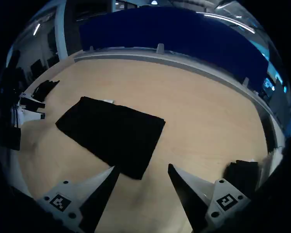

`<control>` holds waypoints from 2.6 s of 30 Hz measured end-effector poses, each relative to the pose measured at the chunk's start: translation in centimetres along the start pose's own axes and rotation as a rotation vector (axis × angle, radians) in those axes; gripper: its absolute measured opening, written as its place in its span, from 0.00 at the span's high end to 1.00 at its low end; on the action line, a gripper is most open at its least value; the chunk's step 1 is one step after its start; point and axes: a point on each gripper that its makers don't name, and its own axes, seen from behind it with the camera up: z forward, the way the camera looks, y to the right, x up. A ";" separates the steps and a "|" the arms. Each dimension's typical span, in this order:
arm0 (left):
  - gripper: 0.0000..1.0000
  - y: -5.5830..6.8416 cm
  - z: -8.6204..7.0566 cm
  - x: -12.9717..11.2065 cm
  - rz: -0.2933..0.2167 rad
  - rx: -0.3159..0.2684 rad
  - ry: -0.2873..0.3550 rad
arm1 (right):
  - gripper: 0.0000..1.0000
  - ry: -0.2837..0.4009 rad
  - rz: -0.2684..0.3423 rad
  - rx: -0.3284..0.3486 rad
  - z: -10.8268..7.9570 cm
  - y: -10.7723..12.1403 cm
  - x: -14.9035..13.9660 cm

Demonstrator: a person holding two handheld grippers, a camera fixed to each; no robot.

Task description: Fold towel

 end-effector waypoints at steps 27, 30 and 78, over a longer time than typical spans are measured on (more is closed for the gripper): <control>0.07 -0.2 -4.0 -2.5 -0.038 0.035 0.010 | 0.28 -0.135 -0.266 0.126 0.8 -1.1 -2.9; 0.07 -0.3 -4.3 -2.9 -0.043 0.036 0.008 | 0.38 -0.149 -0.276 0.131 1.0 -1.1 -3.2; 0.07 -0.5 -7.0 -3.8 -0.060 0.022 0.030 | 0.95 -0.041 -0.472 0.100 -1.0 -4.0 7.0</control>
